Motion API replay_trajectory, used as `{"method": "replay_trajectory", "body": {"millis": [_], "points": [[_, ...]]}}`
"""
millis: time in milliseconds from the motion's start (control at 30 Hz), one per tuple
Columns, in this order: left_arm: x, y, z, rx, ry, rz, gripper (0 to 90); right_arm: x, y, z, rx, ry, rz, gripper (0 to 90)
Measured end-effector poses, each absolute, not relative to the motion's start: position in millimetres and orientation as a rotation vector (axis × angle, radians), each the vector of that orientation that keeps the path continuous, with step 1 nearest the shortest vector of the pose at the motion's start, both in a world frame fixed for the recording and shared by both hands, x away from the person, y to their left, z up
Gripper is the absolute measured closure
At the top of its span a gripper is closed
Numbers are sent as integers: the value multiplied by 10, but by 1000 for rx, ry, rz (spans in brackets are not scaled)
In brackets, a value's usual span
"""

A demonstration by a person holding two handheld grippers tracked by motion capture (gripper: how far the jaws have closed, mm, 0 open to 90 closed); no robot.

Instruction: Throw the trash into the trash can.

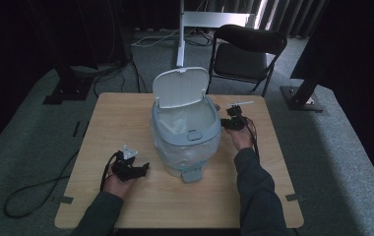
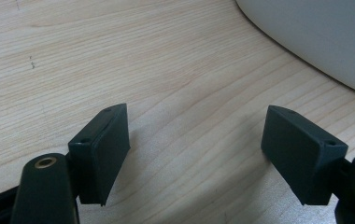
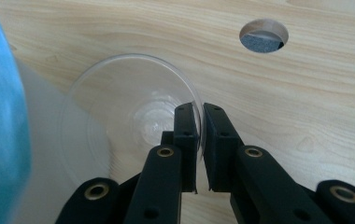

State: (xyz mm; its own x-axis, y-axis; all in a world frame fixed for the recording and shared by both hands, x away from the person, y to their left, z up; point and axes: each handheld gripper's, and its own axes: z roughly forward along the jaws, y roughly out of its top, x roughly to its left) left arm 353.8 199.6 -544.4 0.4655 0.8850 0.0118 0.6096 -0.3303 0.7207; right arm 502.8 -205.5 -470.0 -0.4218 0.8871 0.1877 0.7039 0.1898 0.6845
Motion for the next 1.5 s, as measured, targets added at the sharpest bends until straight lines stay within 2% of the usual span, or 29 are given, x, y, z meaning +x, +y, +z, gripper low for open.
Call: {"method": "replay_trajectory", "body": {"millis": [400,1500], "points": [[3537,1995,-5444,2061,1238,541,234,4880,-2242,-4640,1489,2164,1062,860],[3541,1992,-5443,2062,1238,542,233,4520,-2562,-4183,1395,1983,1075,861]]}}
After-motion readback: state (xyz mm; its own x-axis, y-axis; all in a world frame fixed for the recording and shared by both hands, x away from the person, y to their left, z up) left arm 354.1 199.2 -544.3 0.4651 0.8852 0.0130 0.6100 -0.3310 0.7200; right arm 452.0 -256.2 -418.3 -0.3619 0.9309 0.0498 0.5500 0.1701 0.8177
